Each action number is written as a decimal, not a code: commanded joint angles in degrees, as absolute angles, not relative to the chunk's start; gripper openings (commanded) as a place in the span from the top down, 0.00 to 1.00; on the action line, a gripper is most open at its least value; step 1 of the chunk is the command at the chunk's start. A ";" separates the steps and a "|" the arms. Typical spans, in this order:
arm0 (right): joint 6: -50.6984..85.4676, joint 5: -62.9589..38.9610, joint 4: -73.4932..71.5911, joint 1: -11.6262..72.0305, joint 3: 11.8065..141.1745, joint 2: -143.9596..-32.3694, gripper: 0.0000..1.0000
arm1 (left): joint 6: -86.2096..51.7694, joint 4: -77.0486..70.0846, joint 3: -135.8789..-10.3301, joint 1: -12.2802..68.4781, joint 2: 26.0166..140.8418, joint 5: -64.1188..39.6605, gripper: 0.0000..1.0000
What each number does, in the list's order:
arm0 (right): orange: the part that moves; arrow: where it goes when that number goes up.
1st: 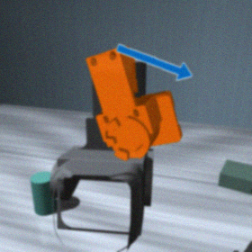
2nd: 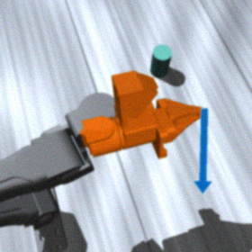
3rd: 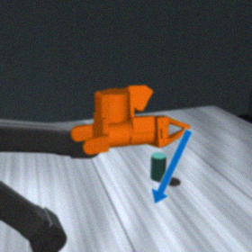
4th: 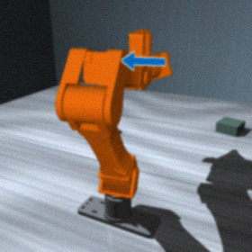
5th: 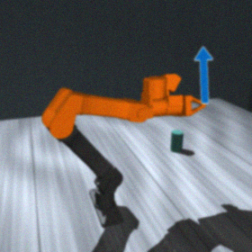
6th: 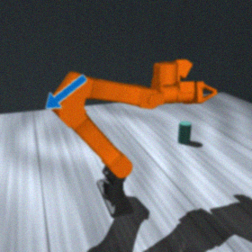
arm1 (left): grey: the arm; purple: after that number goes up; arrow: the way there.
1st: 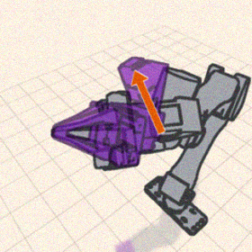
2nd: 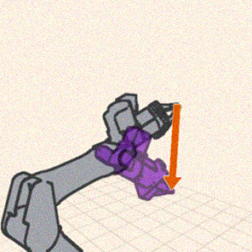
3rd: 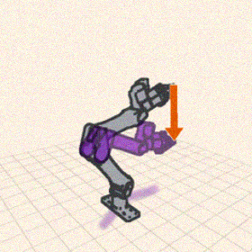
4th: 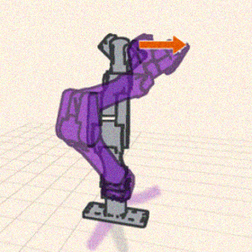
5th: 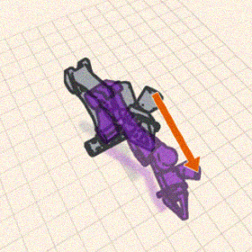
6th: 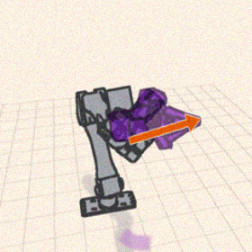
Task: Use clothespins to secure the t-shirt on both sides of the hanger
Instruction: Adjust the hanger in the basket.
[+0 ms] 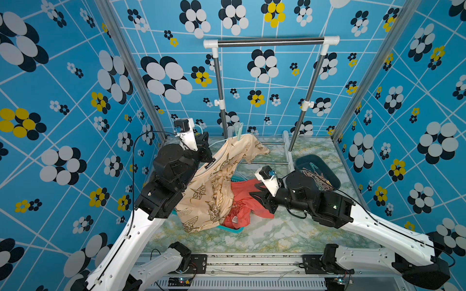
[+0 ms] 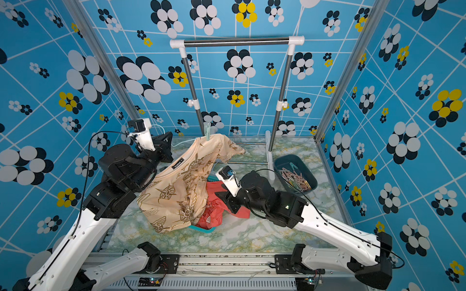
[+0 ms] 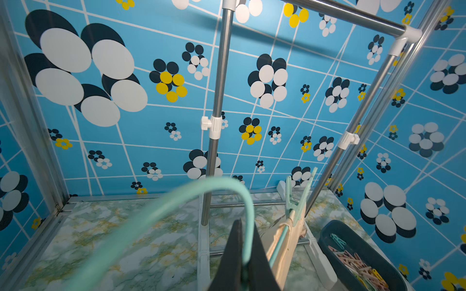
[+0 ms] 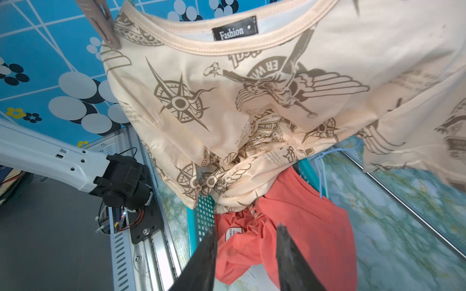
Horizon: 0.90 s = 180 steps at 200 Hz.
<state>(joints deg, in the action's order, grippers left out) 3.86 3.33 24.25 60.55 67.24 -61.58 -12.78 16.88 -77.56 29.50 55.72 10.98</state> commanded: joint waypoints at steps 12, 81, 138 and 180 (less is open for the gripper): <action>0.33 3.78 30.34 56.49 69.94 -59.07 0.59 | -9.02 19.66 -76.55 28.05 52.10 -0.08 1.00; -7.68 0.94 39.13 55.11 82.18 -61.75 0.57 | -3.56 30.37 -79.85 27.77 49.97 -13.10 1.00; -11.21 -13.19 47.08 55.12 94.45 -70.17 0.52 | -2.21 32.69 -80.64 27.73 50.49 -21.88 1.00; -12.53 -18.73 46.17 55.11 99.66 -74.89 0.51 | -1.67 32.87 -80.77 27.77 50.75 -24.23 1.00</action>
